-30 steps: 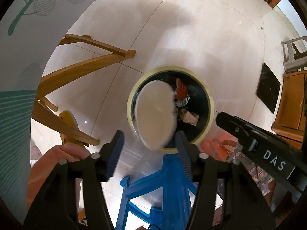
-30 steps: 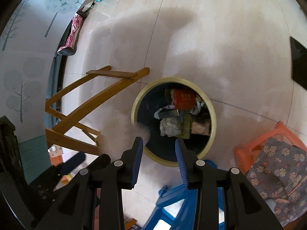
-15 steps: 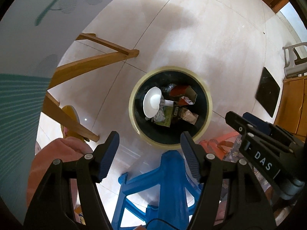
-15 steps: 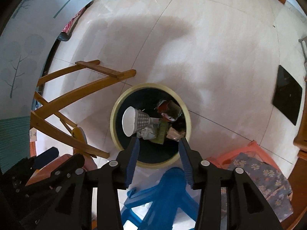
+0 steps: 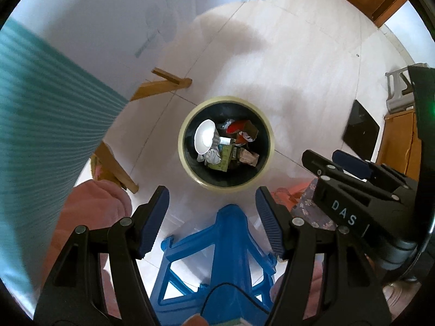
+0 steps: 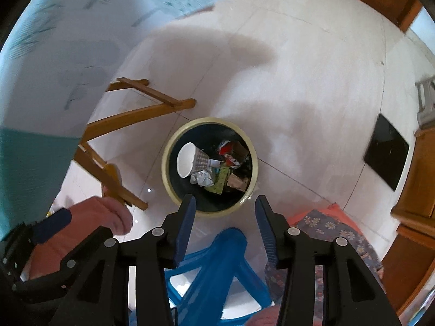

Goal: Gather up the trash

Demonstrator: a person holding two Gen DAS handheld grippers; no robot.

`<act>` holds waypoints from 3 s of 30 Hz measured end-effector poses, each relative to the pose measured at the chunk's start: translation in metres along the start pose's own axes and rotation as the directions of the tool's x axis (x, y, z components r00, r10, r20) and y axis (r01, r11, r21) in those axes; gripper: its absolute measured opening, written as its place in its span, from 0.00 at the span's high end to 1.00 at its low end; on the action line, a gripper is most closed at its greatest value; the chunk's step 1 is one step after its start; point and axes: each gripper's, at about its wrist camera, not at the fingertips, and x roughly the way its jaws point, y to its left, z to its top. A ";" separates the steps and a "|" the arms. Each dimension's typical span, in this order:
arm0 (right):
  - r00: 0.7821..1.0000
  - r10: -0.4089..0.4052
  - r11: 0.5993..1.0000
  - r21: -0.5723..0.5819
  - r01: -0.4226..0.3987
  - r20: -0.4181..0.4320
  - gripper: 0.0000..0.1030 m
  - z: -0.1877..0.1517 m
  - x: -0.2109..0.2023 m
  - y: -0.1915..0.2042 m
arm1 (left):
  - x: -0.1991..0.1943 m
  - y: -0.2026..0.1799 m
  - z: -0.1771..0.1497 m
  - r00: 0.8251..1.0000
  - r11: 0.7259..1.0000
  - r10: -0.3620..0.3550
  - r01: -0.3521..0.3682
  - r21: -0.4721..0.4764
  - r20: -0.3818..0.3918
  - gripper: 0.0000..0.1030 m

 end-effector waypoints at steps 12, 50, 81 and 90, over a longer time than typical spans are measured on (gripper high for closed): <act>0.970 0.146 0.983 -0.138 -0.120 0.194 0.53 0.000 -0.142 0.024 | -0.144 0.023 -0.017 0.967 1.000 0.021 -0.015 -0.025 0.256 0.39; 0.864 0.448 0.700 -0.691 -0.179 0.231 0.49 -0.004 -0.334 0.124 | -0.285 0.074 -0.092 0.870 0.797 0.232 0.087 -0.598 0.435 0.38; 0.885 0.427 0.682 -0.708 -0.181 0.186 0.49 0.004 -0.309 0.135 | -0.274 0.079 -0.094 0.891 0.764 0.231 0.083 -0.639 0.392 0.38; 0.892 0.419 0.677 -0.714 -0.180 0.172 0.49 0.005 -0.304 0.140 | -0.272 0.081 -0.094 0.895 0.755 0.233 0.079 -0.651 0.380 0.38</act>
